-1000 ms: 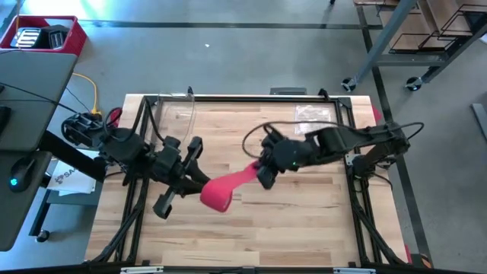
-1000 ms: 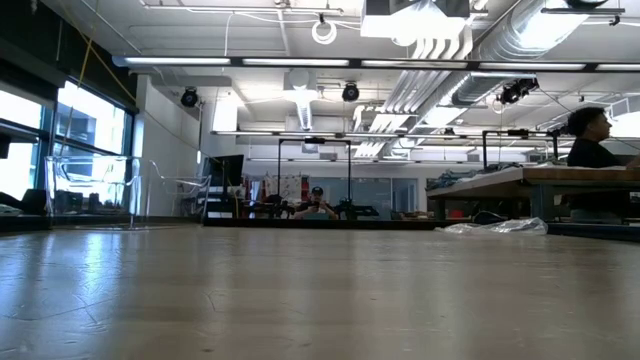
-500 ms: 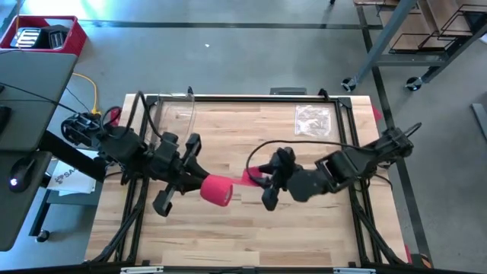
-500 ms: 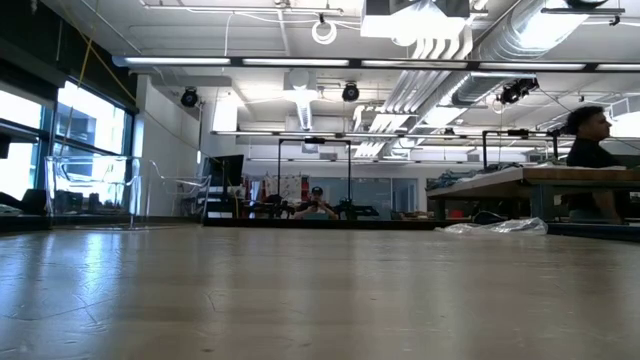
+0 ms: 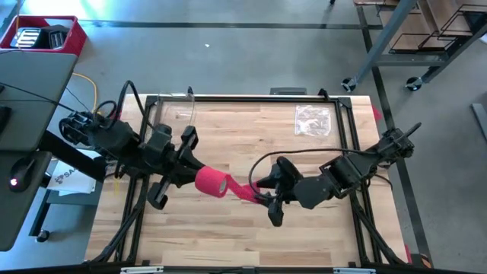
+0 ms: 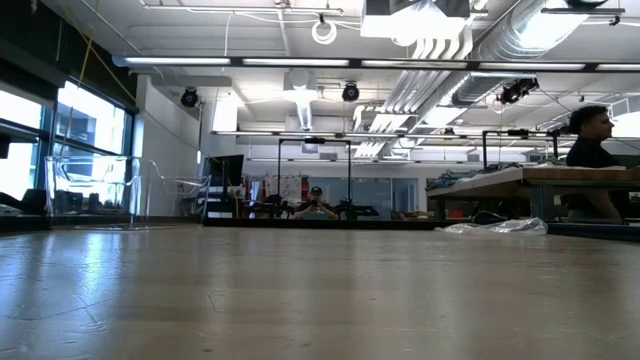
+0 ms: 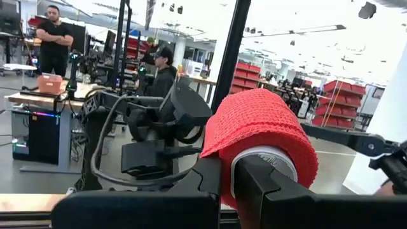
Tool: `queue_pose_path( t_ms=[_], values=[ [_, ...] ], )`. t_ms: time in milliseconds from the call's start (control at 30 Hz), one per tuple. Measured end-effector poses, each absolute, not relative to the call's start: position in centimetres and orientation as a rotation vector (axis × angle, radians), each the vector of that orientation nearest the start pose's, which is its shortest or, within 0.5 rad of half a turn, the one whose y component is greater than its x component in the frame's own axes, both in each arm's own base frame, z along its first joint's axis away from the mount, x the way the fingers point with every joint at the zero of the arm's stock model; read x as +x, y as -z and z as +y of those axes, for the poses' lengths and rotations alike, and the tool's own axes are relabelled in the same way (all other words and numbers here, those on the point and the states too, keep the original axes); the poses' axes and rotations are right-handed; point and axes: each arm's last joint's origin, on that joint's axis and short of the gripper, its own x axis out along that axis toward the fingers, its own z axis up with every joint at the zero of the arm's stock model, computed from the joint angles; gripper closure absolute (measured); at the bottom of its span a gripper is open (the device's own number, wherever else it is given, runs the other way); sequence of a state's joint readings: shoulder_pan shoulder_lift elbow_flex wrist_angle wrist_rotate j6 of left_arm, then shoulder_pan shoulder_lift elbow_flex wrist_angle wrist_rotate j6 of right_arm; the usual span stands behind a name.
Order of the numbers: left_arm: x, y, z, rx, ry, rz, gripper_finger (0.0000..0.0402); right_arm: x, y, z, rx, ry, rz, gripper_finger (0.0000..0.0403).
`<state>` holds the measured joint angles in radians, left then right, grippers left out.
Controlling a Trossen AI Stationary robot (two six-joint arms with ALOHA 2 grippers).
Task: Roll bandage
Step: Roll the red bandage
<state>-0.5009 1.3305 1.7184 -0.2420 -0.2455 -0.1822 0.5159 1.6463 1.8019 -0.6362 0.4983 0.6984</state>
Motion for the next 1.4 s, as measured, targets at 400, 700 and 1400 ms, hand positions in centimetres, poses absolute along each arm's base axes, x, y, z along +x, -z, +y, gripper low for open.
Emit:
queue_pose_path(
  t_ms=[400,700,1400],
  values=[
    [22.8,-51.9,-11.8,-0.27,0.34,-0.067,0.0387,32.8,-43.4,13.4,0.75,0.35,0.214,0.0197],
    [22.8,-51.8,-12.3,-0.266,0.416,-0.06,0.0387,31.9,-40.7,11.1,0.837,0.587,0.399,0.0199],
    [22.8,-53.2,-11.1,-0.308,0.416,-0.188,0.0387,32.6,-43.4,16.6,0.462,0.073,0.195,0.02]
  ],
)
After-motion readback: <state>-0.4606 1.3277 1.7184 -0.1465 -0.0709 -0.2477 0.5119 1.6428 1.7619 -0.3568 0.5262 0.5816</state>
